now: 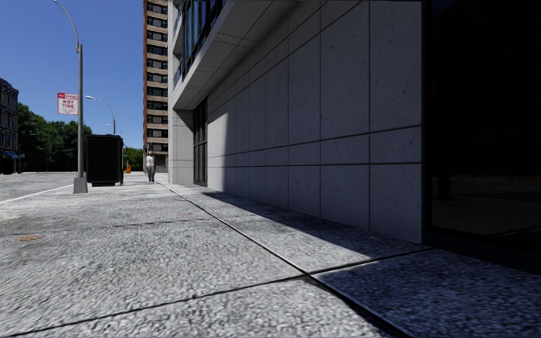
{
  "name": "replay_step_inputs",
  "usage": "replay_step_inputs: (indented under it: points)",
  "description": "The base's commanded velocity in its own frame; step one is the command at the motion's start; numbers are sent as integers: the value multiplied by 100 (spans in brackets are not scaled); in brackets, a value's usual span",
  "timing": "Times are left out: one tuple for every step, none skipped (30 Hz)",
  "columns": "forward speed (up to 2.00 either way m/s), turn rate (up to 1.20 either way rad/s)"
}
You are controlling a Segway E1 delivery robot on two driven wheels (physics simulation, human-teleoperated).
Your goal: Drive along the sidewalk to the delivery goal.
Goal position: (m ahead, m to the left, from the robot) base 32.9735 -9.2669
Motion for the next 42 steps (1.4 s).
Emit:
replay_step_inputs:
  points:
    - [200,54]
    - [200,54]
    - [200,54]
    - [200,54]
    - [200,54]
    - [200,54]
    - [200,54]
    - [200,54]
    - [200,54]
    - [200,54]
    - [200,54]
    - [200,54]
    - [200,54]
    - [200,54]
    - [200,54]
    - [200,54]
    - [200,54]
    - [200,54]
    - [200,54]
    - [200,54]
    - [200,54]
    - [200,54]
    - [200,54]
    - [200,54]
    - [200,54]
    - [200,54]
    - [200,54]
    - [200,54]
    - [200,54]
    - [200,54]
    - [200,54]
    - [200,54]
    - [200,54]
    - [200,54]
    - [200,54]
    - [200,54]
    - [200,54]
    - [200,54]
    - [200,54]
    - [200,54]
    - [200,54]
    - [200,54]
